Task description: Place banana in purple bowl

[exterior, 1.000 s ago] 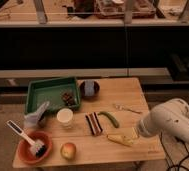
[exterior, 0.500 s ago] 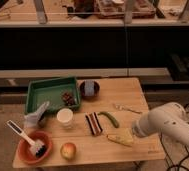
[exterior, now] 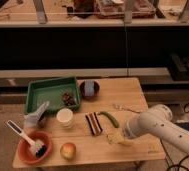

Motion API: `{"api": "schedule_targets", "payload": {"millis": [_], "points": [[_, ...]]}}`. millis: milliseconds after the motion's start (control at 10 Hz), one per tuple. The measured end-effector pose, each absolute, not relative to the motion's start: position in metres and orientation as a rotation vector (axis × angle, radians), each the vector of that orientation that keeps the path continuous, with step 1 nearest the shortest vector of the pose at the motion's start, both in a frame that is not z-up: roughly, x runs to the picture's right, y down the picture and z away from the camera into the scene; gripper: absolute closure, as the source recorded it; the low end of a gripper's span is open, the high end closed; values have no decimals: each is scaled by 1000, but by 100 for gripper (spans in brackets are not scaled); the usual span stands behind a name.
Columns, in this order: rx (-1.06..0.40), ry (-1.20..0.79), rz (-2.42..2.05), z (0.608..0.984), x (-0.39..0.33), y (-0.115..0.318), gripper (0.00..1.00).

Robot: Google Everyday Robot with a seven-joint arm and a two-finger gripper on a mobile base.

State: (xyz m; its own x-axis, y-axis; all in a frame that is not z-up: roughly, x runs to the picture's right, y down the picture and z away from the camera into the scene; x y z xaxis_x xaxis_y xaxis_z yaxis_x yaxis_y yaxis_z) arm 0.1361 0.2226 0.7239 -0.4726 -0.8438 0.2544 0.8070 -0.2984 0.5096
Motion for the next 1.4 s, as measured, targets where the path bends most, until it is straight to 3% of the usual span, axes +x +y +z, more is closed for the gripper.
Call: {"api": "schedule_targets", "payload": {"millis": [900,1000,1400], "points": [[272,-751,-2185,776,159,266,20],[288,-768,-2204,778,156,275,25],[322,-808,-2249,778,142,292,64]]}}
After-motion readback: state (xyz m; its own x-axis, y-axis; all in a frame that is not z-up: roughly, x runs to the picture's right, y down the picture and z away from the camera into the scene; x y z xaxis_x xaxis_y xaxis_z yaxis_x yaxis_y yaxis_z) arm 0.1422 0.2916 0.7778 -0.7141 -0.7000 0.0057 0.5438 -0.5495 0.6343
